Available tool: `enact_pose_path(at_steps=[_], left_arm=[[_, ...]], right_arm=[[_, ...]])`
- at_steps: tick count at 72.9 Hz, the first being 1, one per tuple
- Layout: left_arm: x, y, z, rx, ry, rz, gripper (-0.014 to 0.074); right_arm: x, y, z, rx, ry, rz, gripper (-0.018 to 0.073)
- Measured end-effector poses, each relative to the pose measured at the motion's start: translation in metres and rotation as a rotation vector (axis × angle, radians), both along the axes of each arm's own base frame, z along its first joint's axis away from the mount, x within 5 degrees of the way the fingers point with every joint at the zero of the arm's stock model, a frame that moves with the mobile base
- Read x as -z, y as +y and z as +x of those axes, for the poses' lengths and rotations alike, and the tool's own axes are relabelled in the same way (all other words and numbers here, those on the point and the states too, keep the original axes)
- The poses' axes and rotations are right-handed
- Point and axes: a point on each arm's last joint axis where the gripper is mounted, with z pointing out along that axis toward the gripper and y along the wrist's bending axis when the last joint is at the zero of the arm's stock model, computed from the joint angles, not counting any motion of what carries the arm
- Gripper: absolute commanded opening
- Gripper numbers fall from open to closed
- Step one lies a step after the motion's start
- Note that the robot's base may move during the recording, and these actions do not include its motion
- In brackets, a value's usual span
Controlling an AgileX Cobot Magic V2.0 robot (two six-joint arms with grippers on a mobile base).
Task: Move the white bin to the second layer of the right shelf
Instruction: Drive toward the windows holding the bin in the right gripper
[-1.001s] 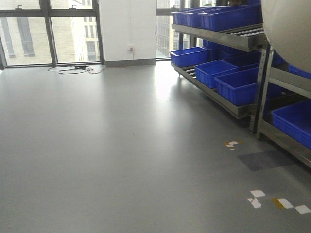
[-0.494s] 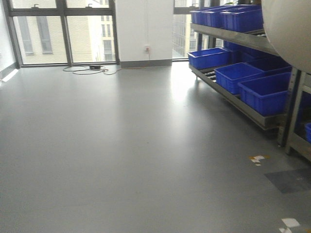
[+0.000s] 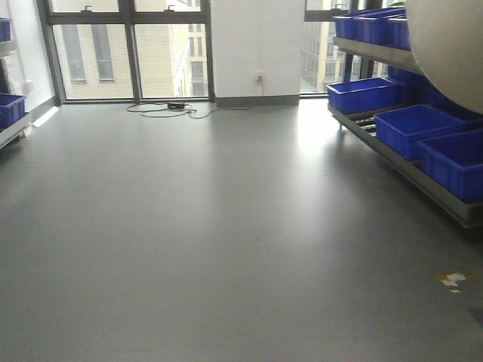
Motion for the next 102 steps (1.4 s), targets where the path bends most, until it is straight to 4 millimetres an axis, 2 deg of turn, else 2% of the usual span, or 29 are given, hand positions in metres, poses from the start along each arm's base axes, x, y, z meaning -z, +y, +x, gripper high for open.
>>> enact_pose_path(at_steps=[102], left_arm=[[0.0000, 0.0000, 0.0000, 0.000, 0.000, 0.000, 0.0085]], right_arm=[[0.0000, 0.0000, 0.0000, 0.000, 0.000, 0.000, 0.0055]])
